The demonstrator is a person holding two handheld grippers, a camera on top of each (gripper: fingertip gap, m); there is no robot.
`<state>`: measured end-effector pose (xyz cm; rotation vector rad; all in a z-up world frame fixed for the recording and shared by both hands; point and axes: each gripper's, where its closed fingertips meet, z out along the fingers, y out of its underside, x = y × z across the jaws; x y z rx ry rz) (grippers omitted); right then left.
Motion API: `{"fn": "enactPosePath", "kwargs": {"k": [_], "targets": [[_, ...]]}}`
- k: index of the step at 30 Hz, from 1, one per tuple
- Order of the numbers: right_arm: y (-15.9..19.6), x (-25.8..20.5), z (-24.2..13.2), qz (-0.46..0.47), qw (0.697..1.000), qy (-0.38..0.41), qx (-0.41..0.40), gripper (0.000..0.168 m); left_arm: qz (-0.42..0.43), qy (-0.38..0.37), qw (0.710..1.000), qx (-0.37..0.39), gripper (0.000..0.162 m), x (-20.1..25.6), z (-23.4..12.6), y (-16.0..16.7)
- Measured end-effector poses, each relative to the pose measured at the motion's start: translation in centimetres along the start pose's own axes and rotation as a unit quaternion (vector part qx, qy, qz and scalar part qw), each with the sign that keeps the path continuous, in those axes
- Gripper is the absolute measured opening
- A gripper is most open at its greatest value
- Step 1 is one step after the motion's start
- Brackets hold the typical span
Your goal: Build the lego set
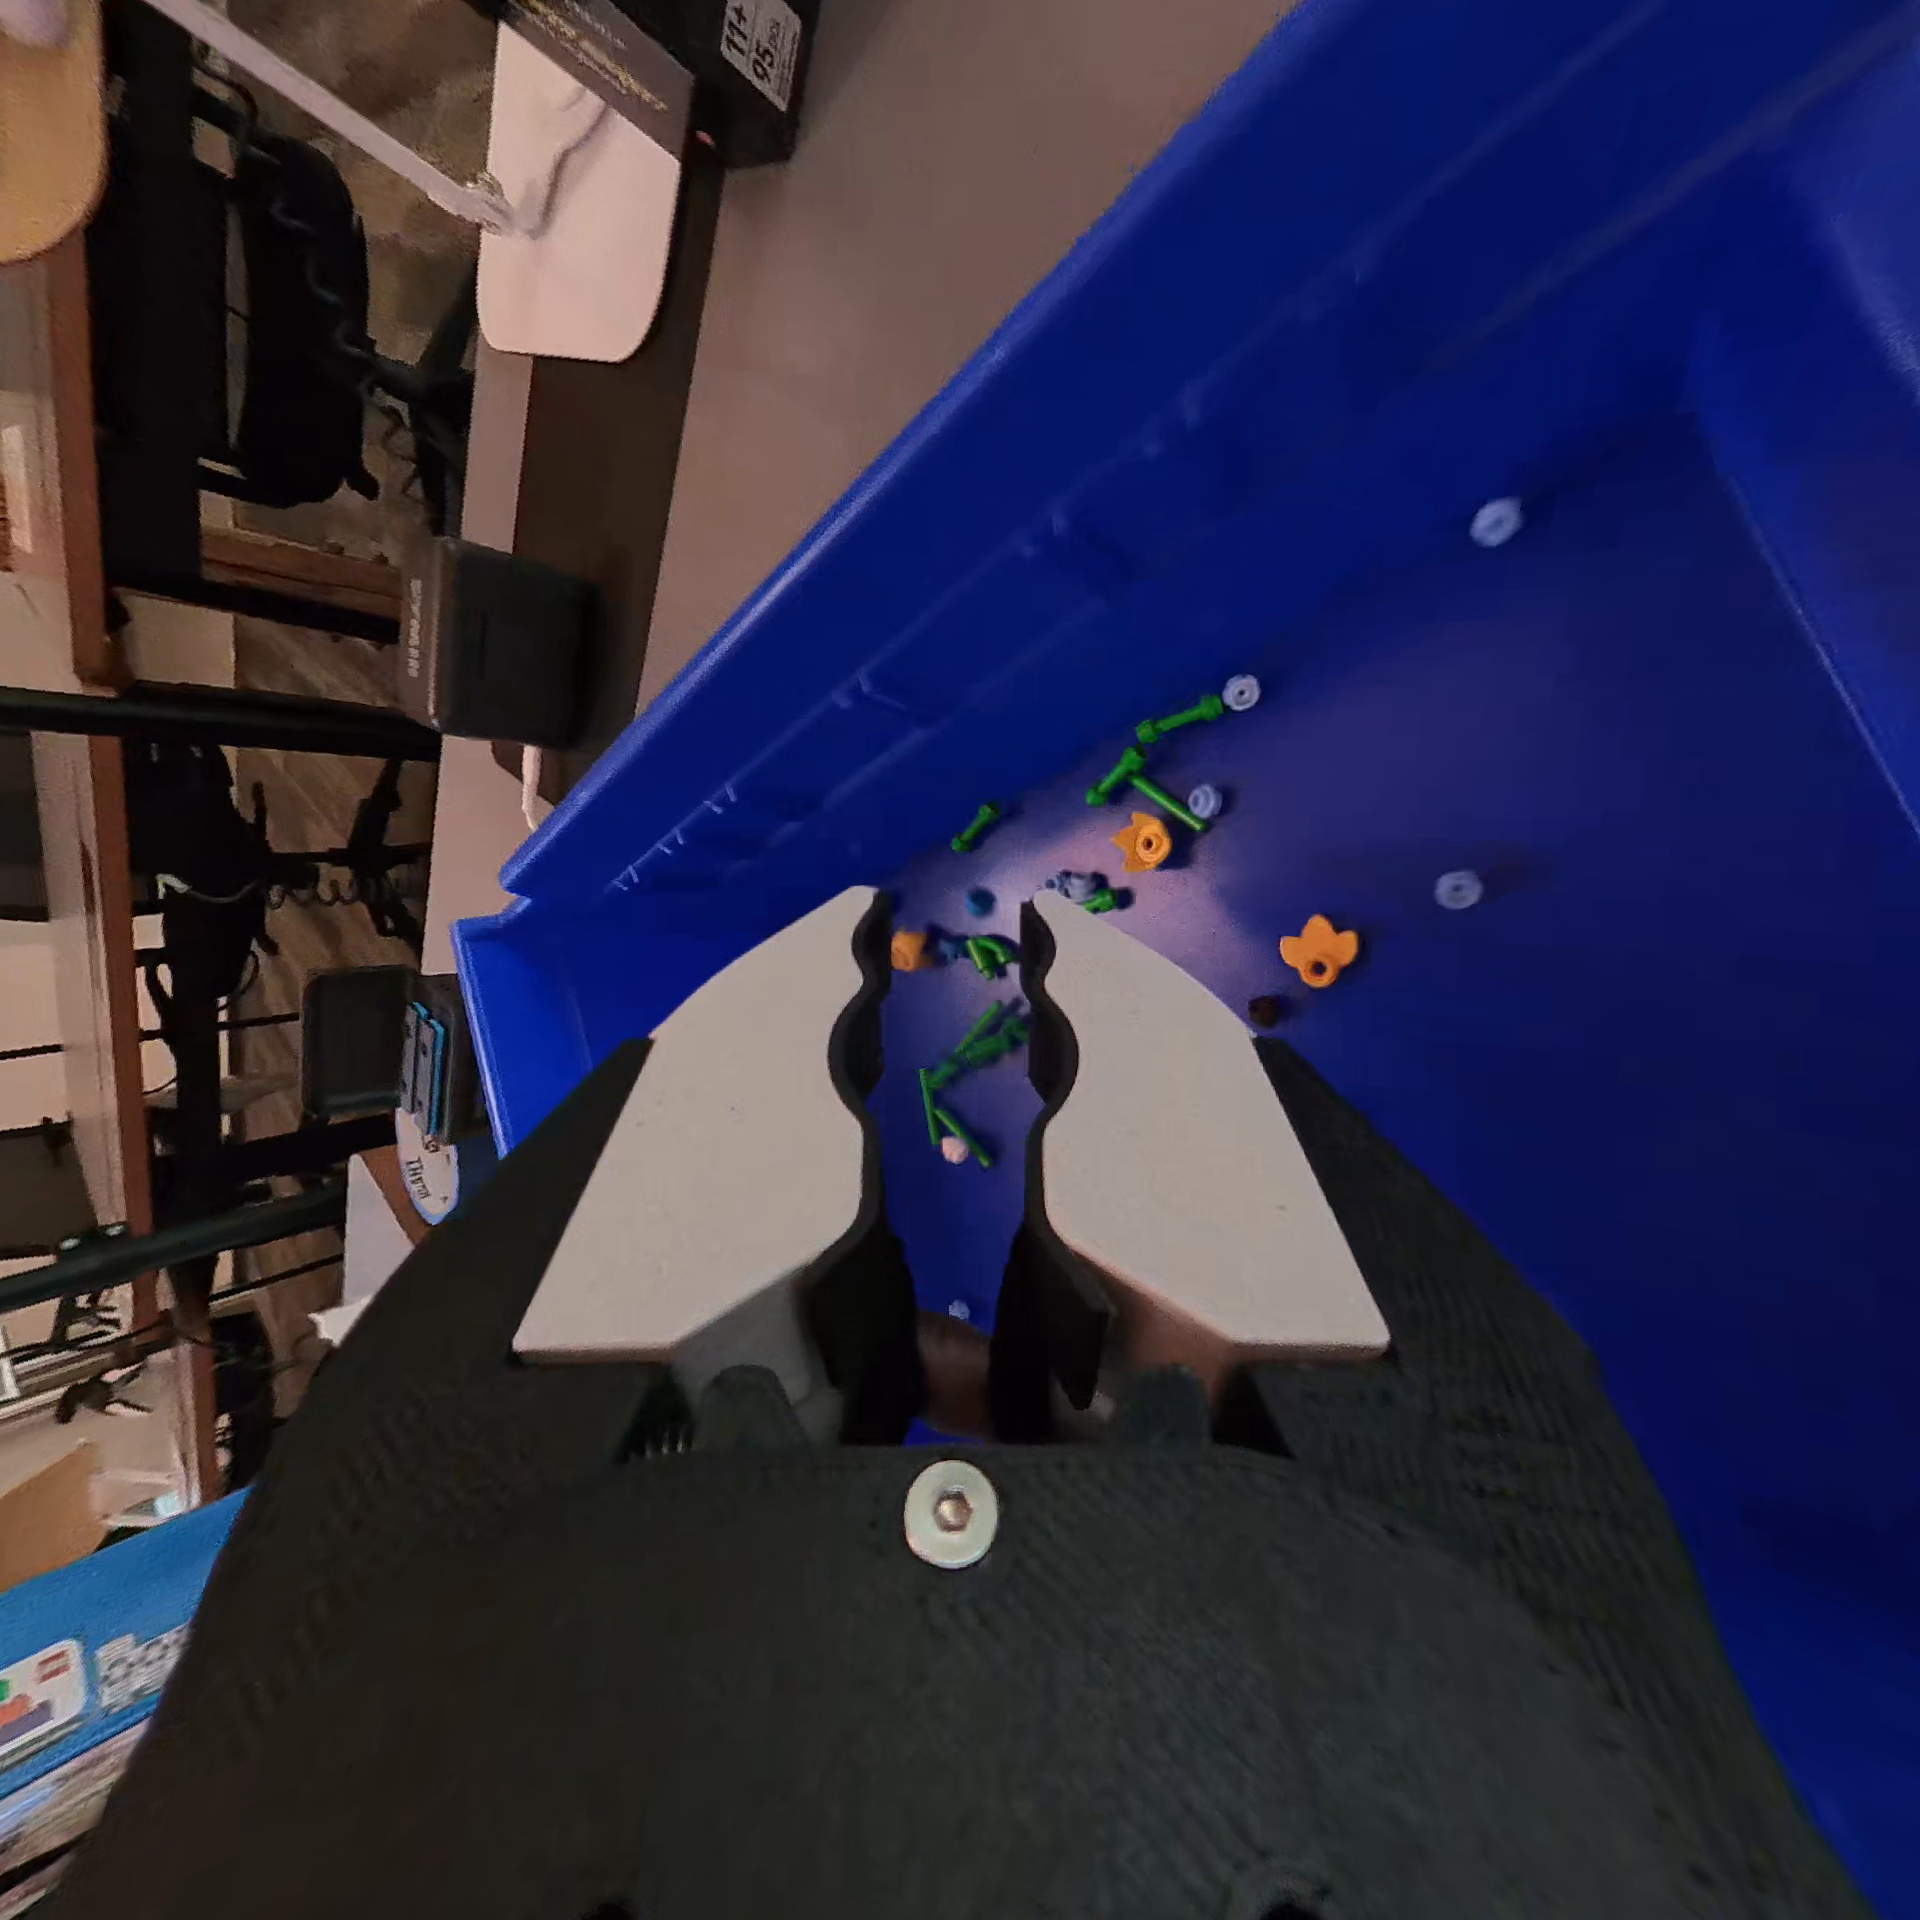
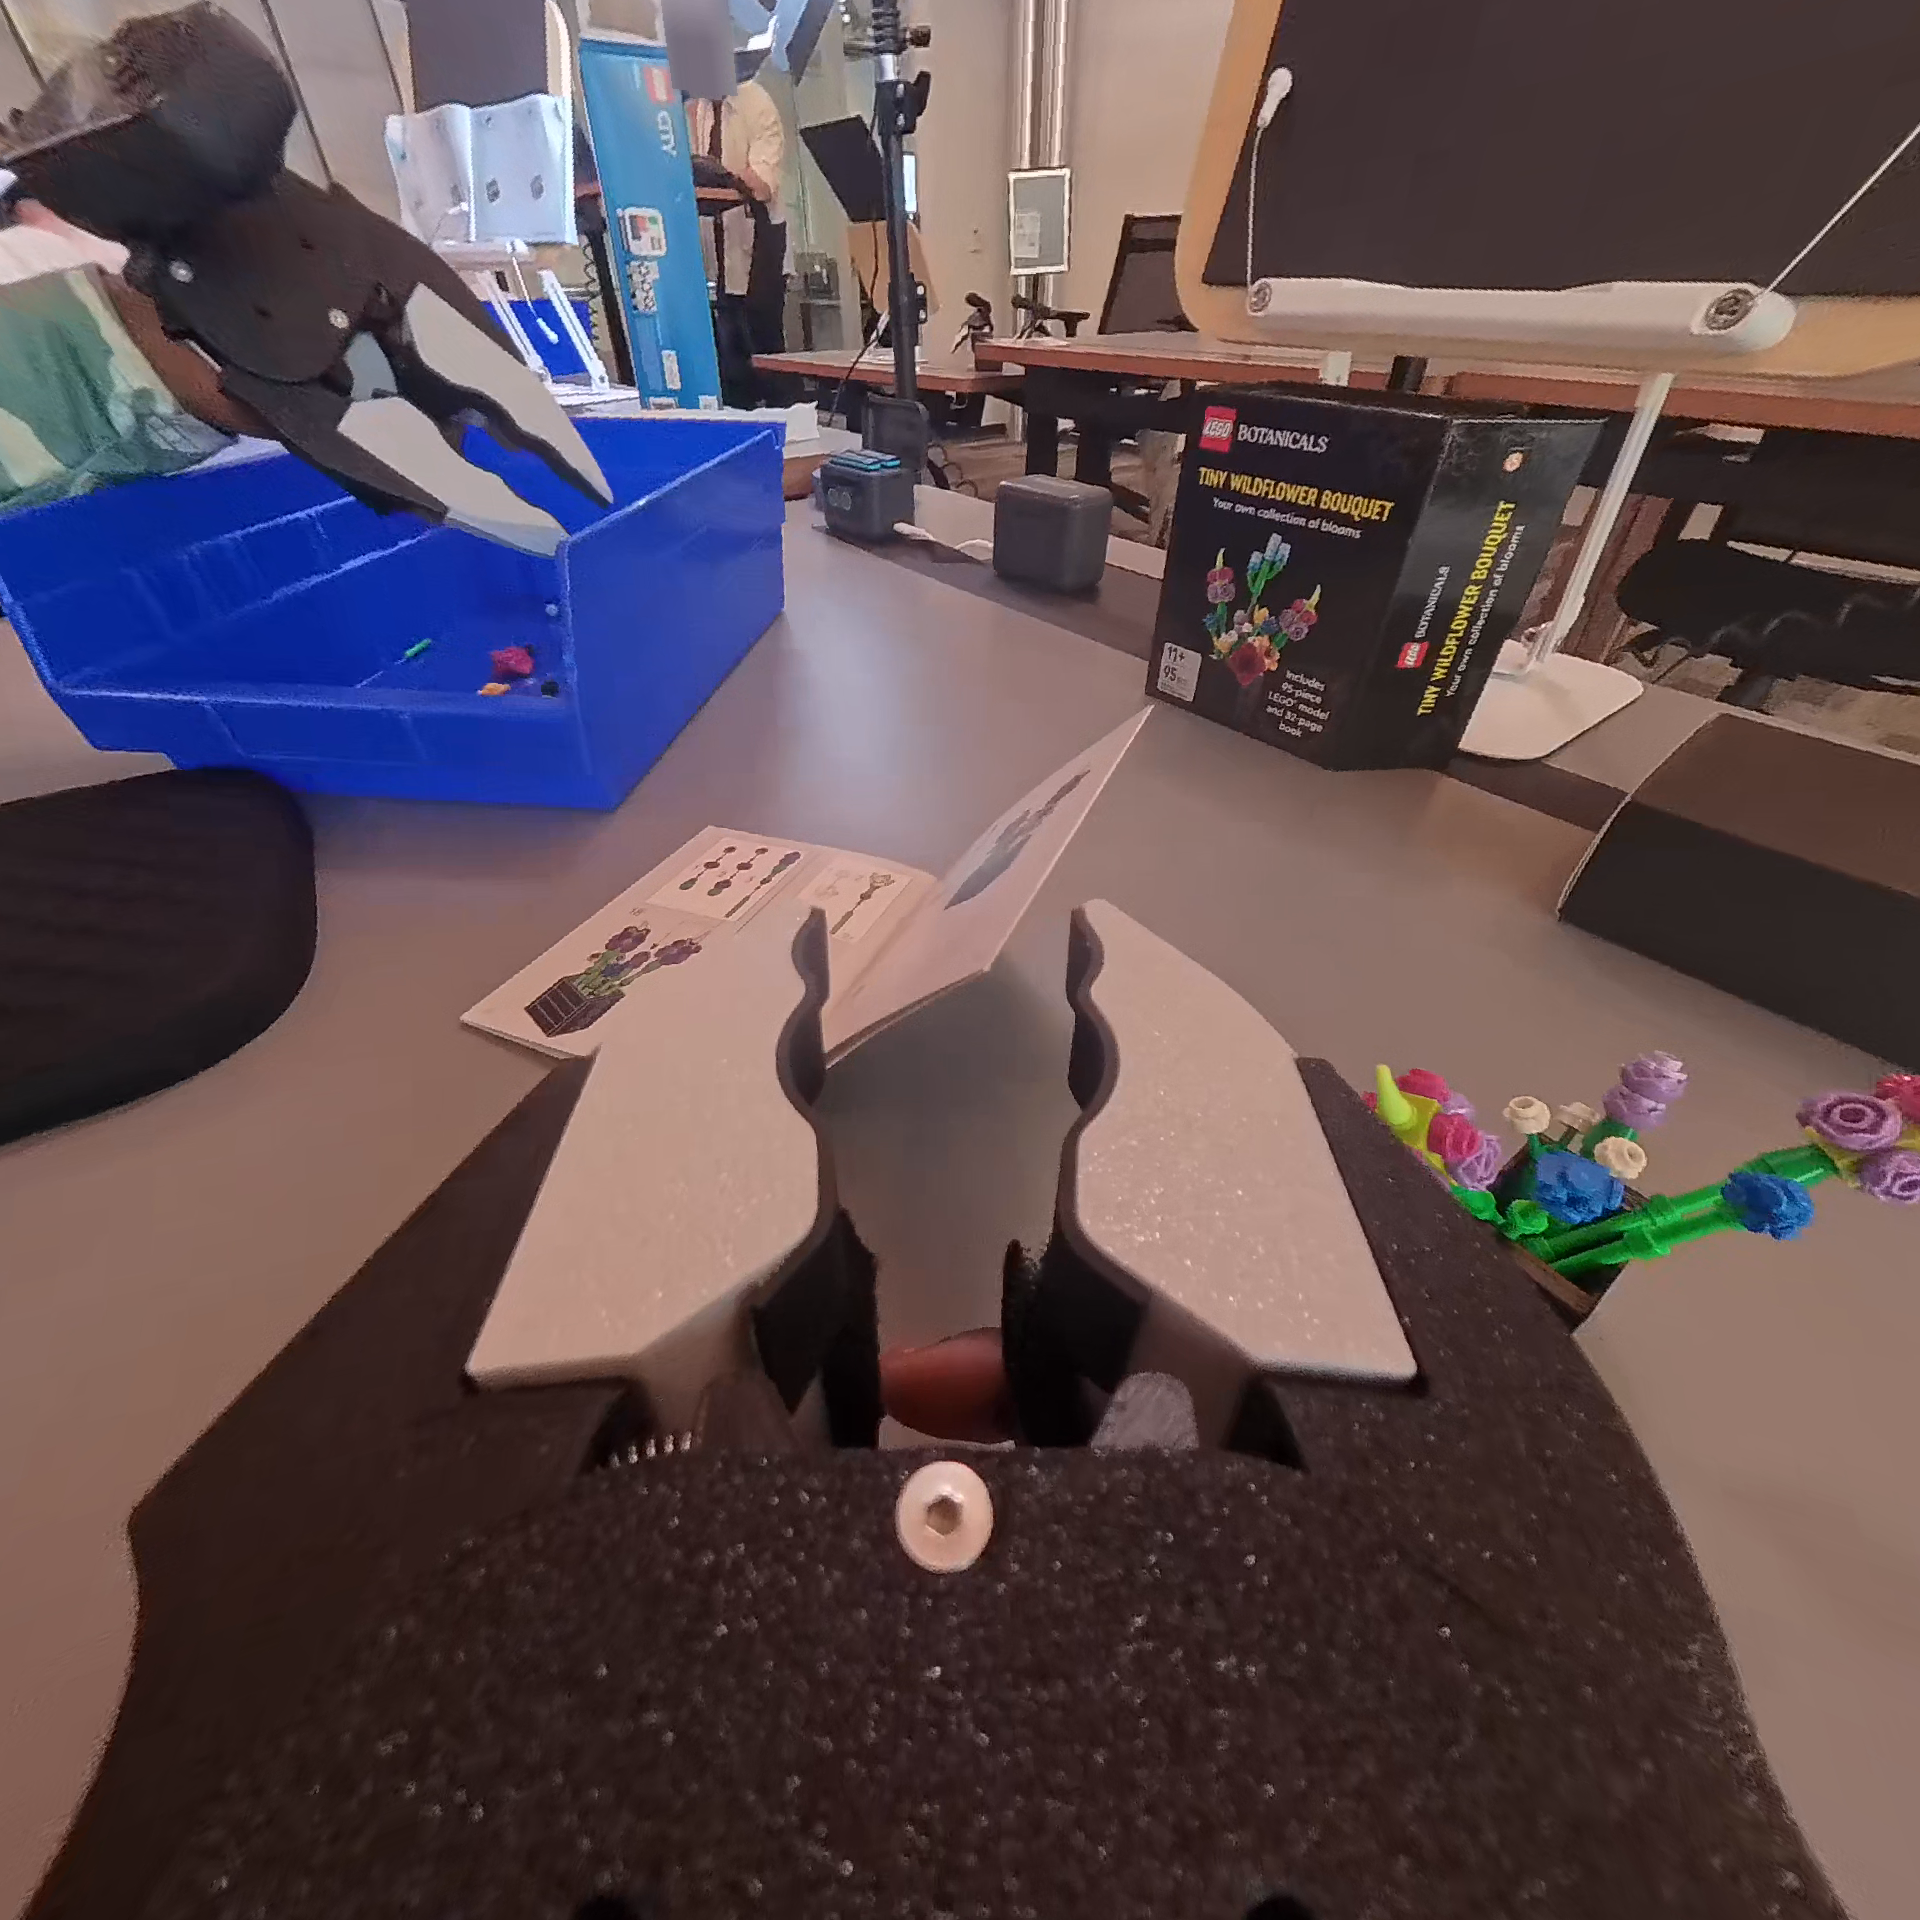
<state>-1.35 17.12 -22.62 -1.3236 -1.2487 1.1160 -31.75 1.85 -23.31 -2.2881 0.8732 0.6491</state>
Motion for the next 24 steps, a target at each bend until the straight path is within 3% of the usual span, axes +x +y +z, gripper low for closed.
{"fn": "enactPosePath", "kwargs": {"k": [4, 15, 24], "targets": [[-0.1, 0.4, -0.1, 0.008, 1.000, 0.007, 0.004, 0.044, 0.003, 0.009, 1.000, -0.025, 0.024, 0.9, -0.7, -1.1], [0.0, 0.3, -0.1, 0.001, 1.000, 0.010, 0.000, 0.044, -0.004, -0.059, 0.997, -0.055, 0.024, 1.7, -3.8, -4.3], [0.3, 0.2, 0.1, -0.008, 1.000, 0.009, -0.014, 0.044, -0.080, -0.063, 0.993, -0.053, 0.023, 3.6, -4.3, -5.8]]}}
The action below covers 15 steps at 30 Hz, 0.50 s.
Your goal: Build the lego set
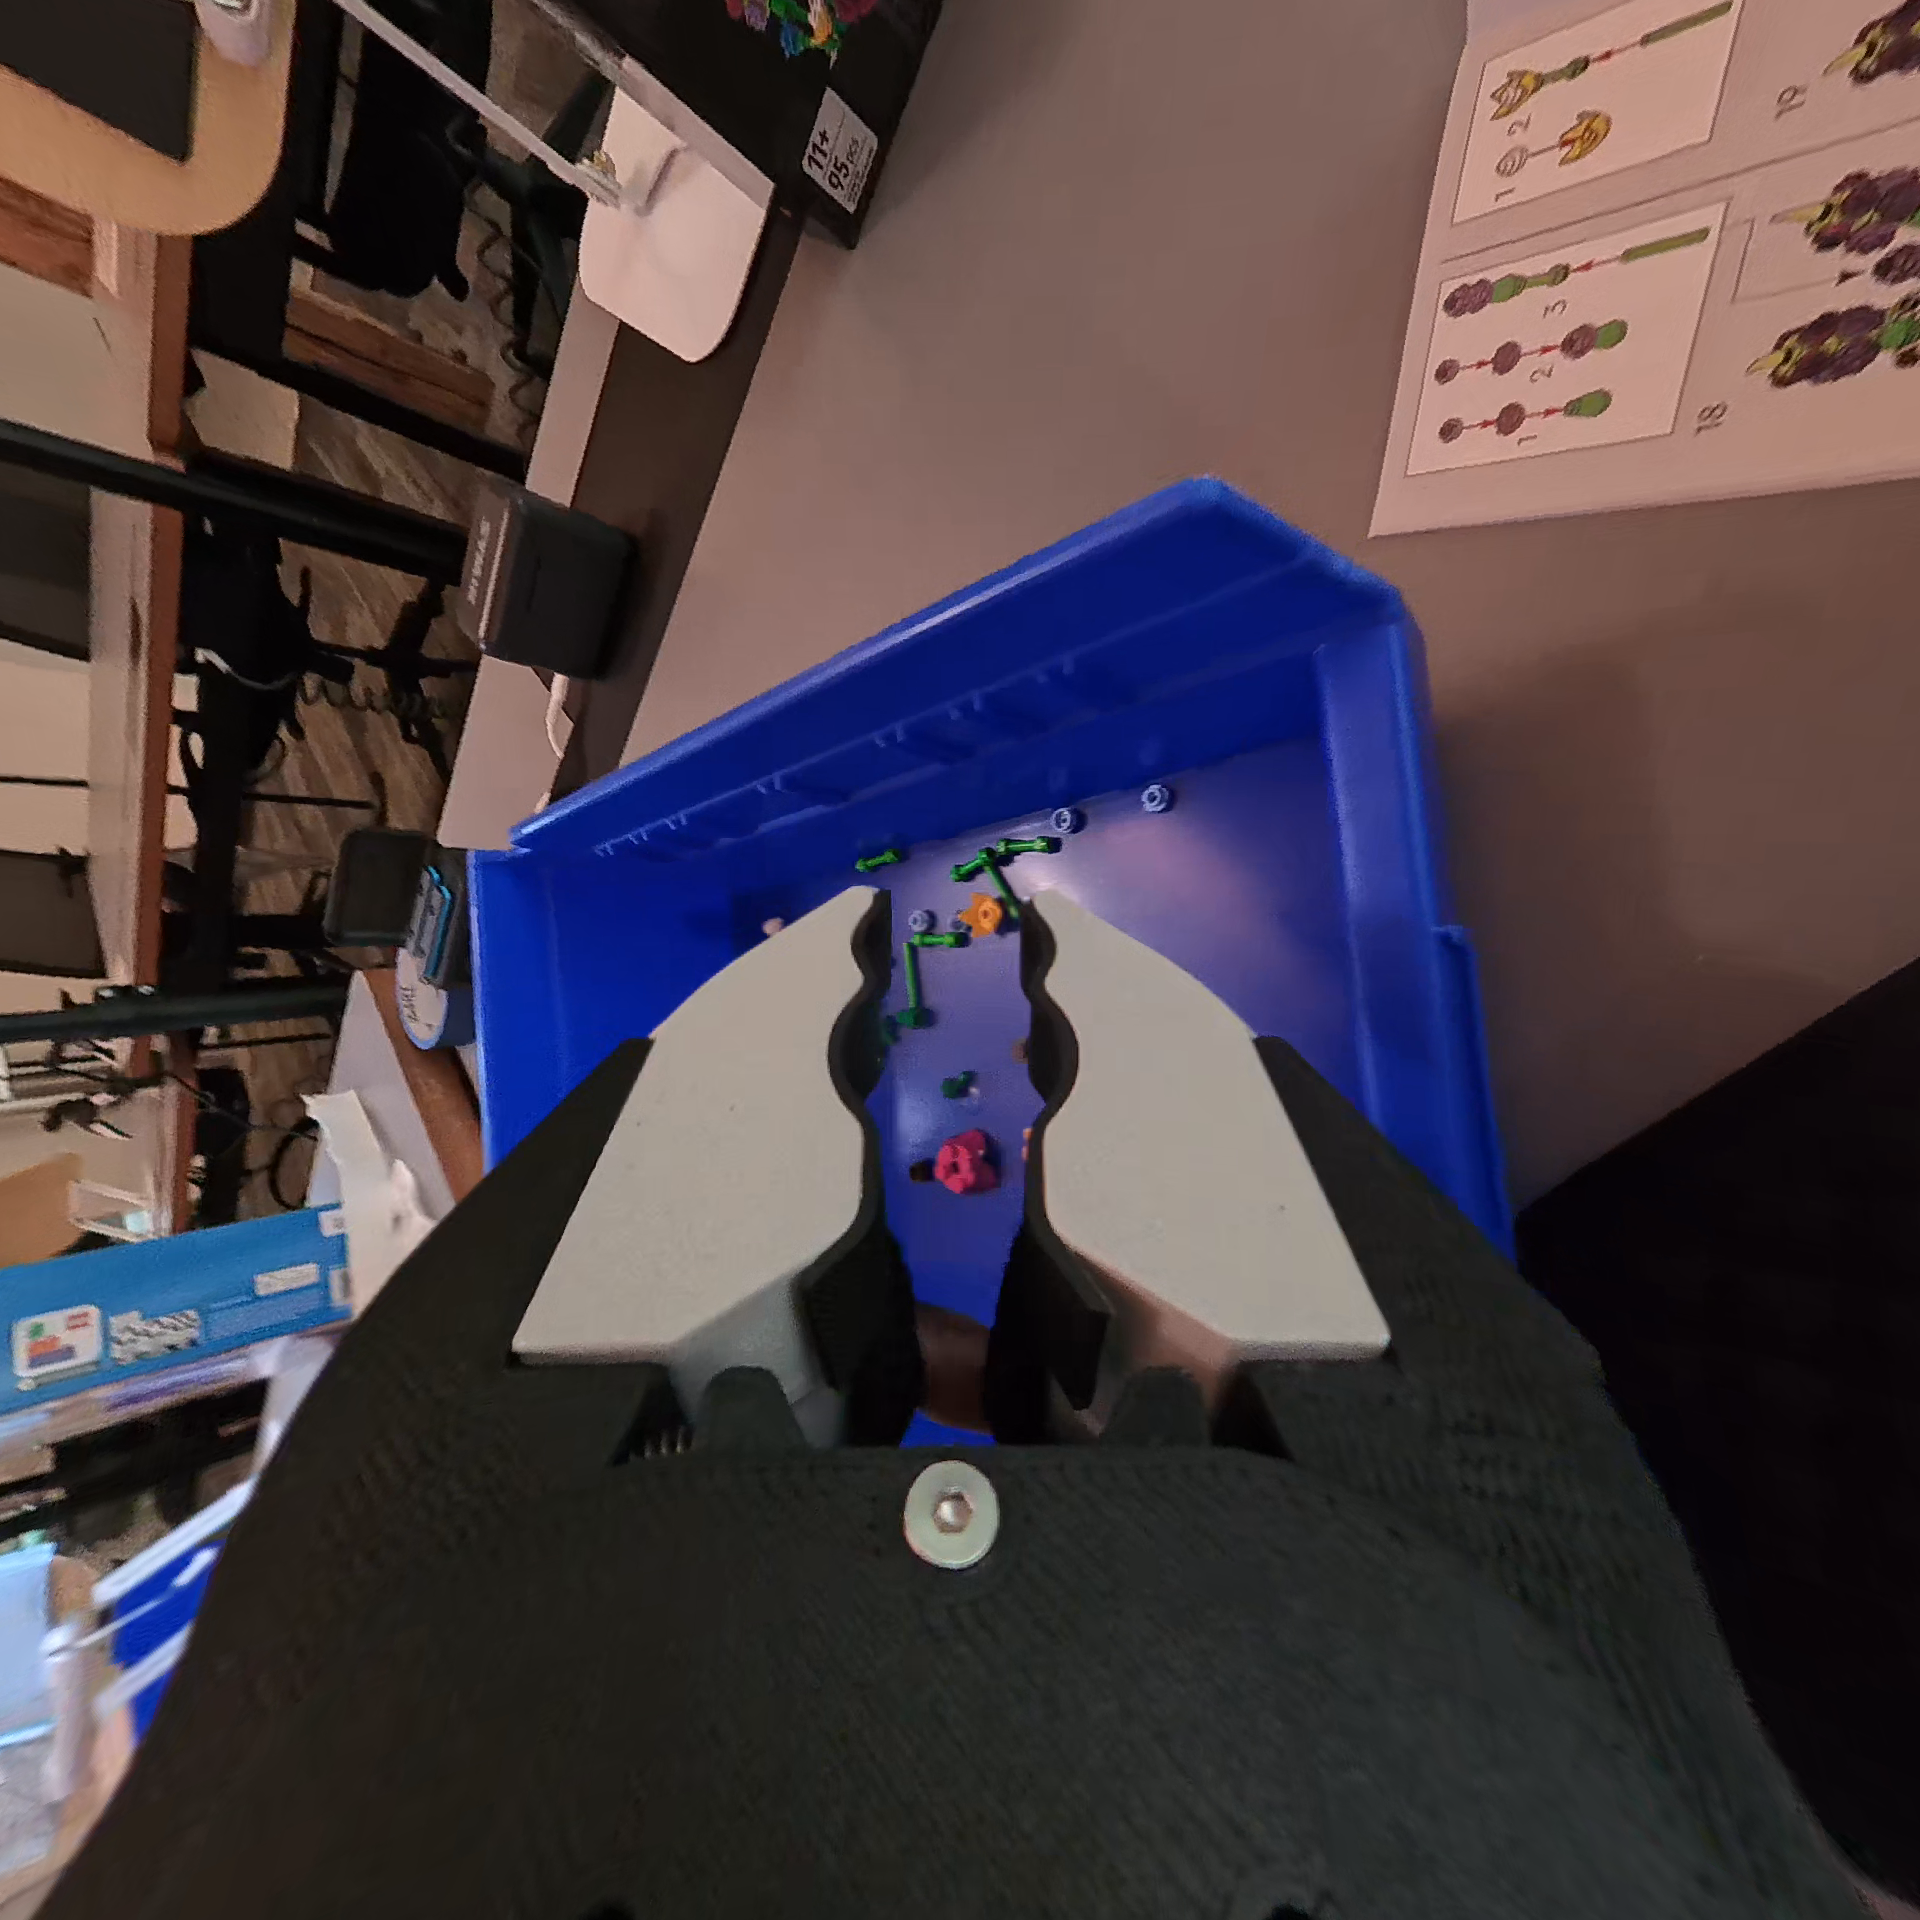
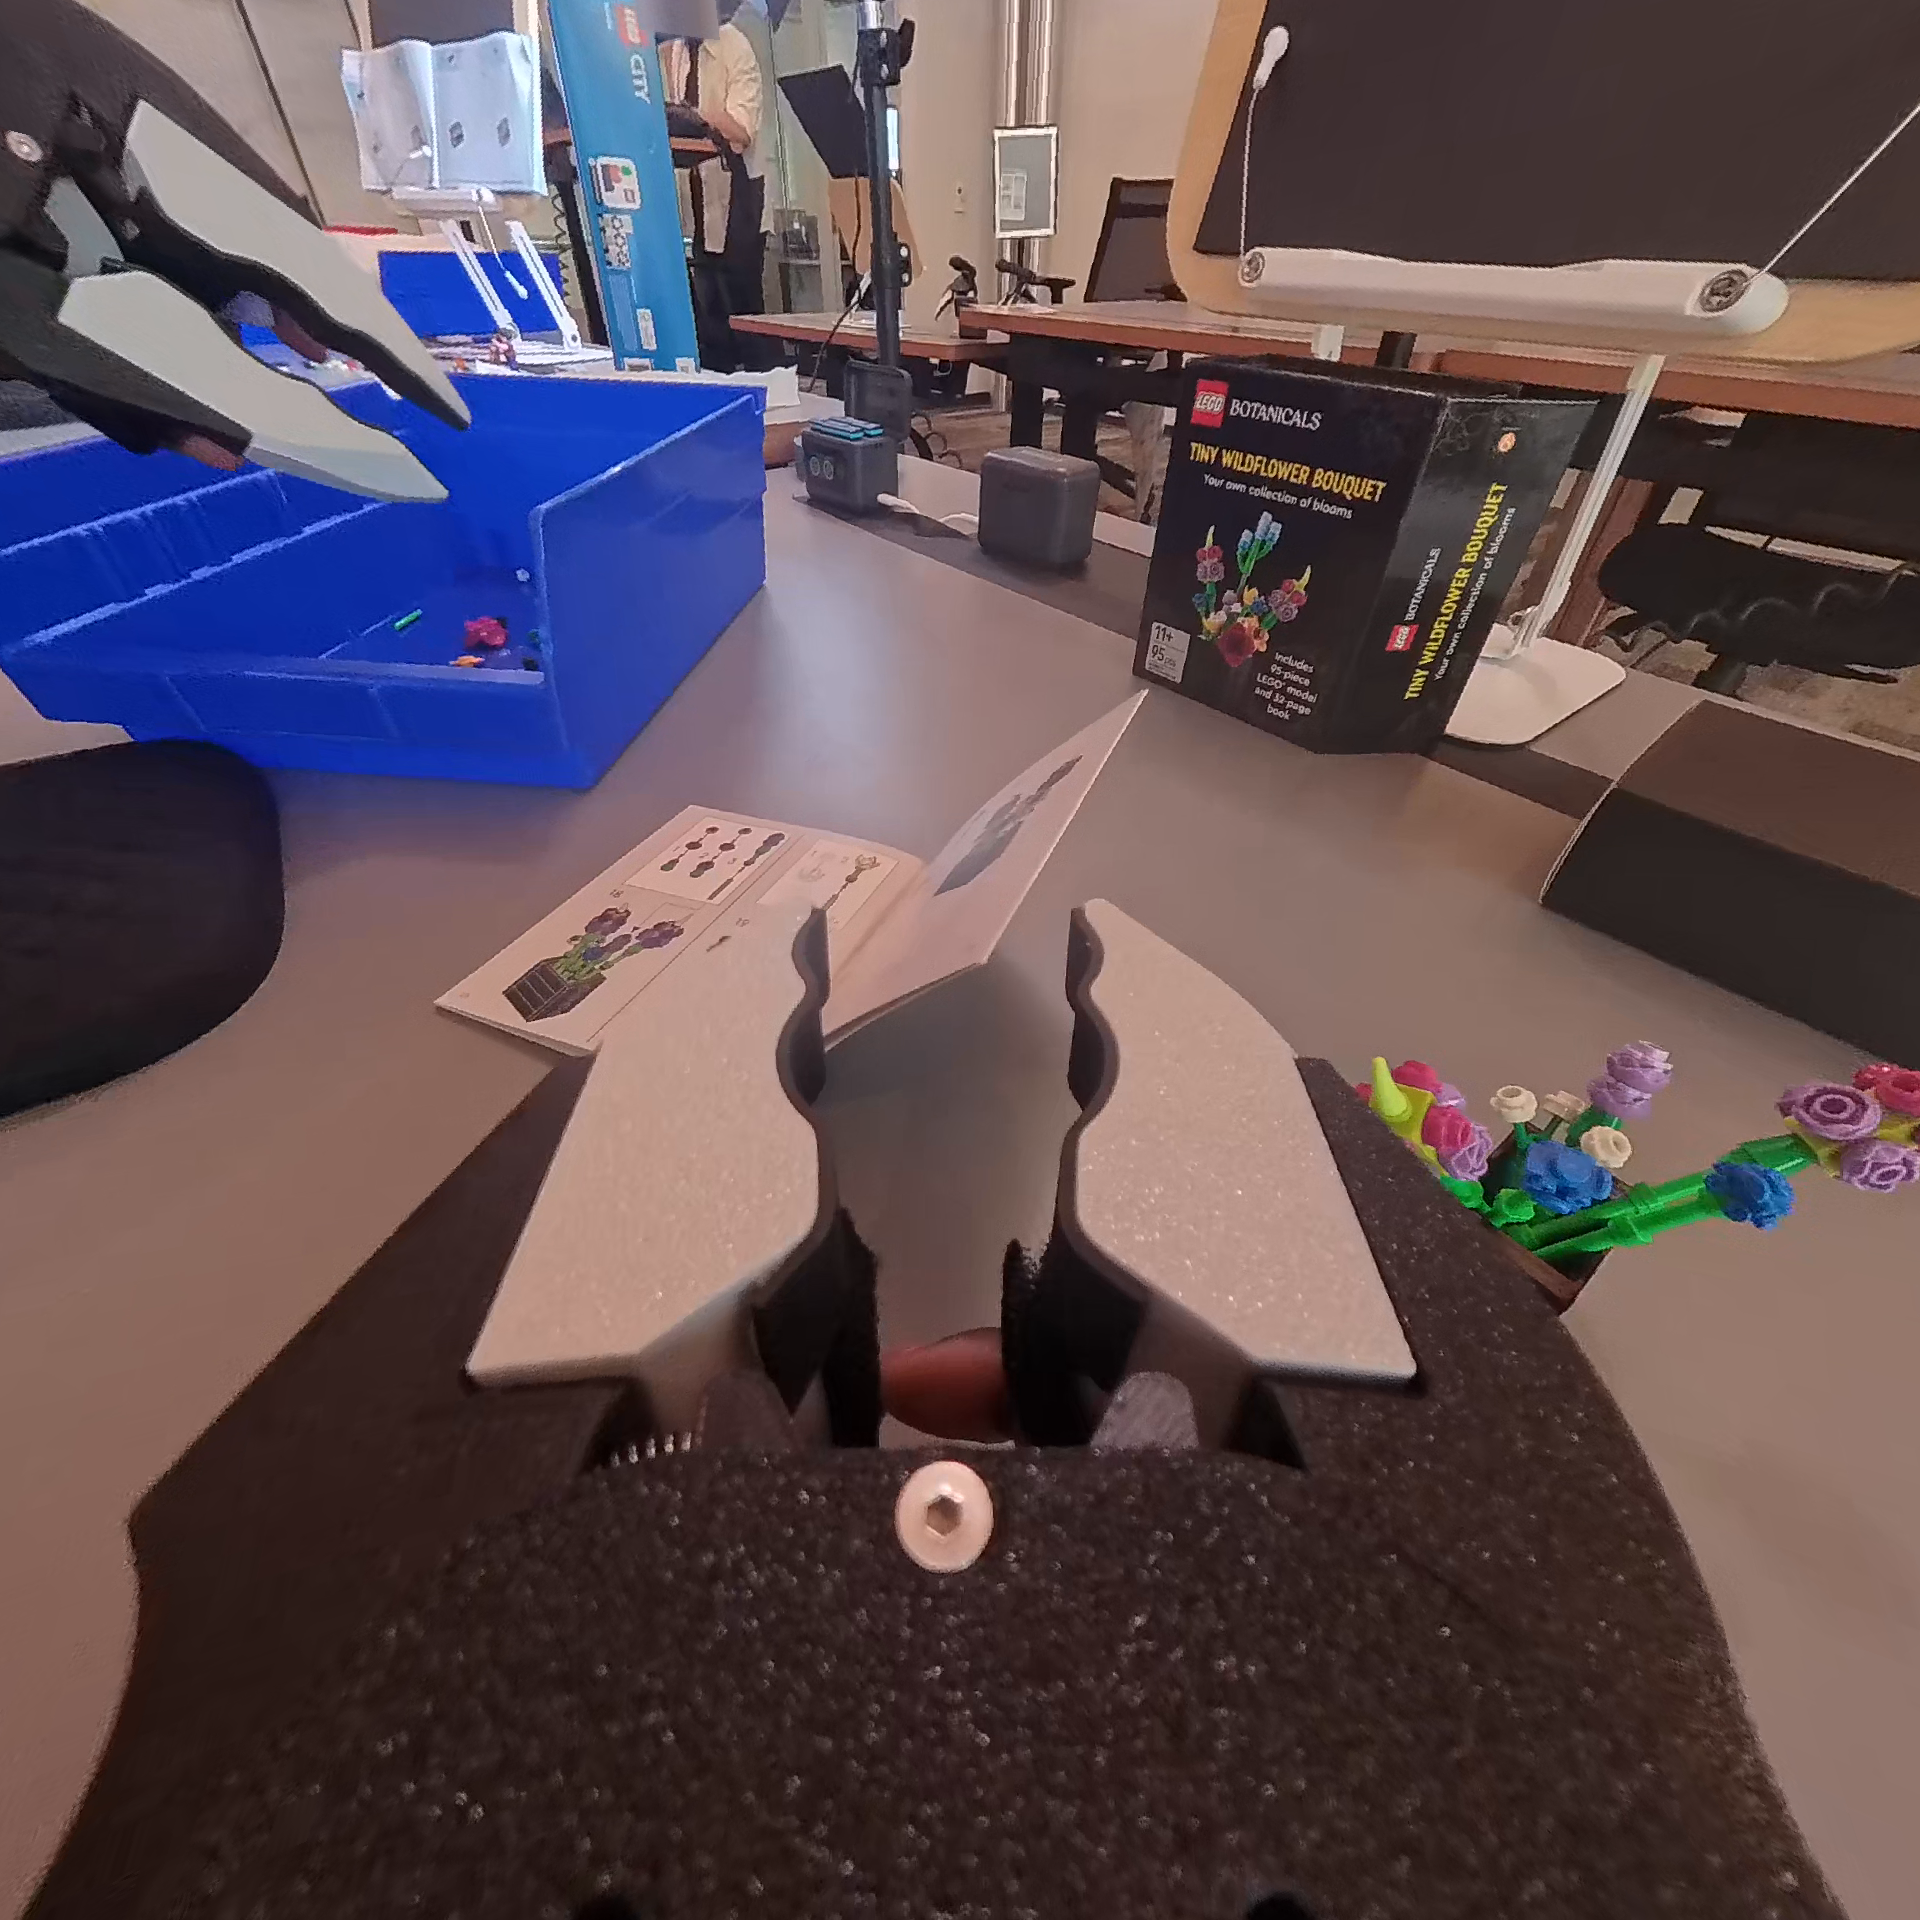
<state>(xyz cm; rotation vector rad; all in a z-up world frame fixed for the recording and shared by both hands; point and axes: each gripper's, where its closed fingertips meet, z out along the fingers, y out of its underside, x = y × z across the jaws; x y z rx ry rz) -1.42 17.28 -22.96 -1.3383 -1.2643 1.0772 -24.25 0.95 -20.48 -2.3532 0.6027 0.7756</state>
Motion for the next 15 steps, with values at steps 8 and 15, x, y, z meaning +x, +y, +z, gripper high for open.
{"fn": "enactPosePath", "kwargs": {"k": [8, 15], "targets": [[0.8, -0.4, 0.3, -0.049, 0.998, 0.006, -0.033, 0.044, -0.091, 0.000, 0.996, 0.027, 0.024, 1.8, 0.1, -2.2], [1.4, -0.6, 0.5, -0.069, 0.996, 0.004, -0.055, 0.045, -0.093, -0.019, 0.995, 0.015, 0.025, 1.6, 0.9, -2.0]]}}
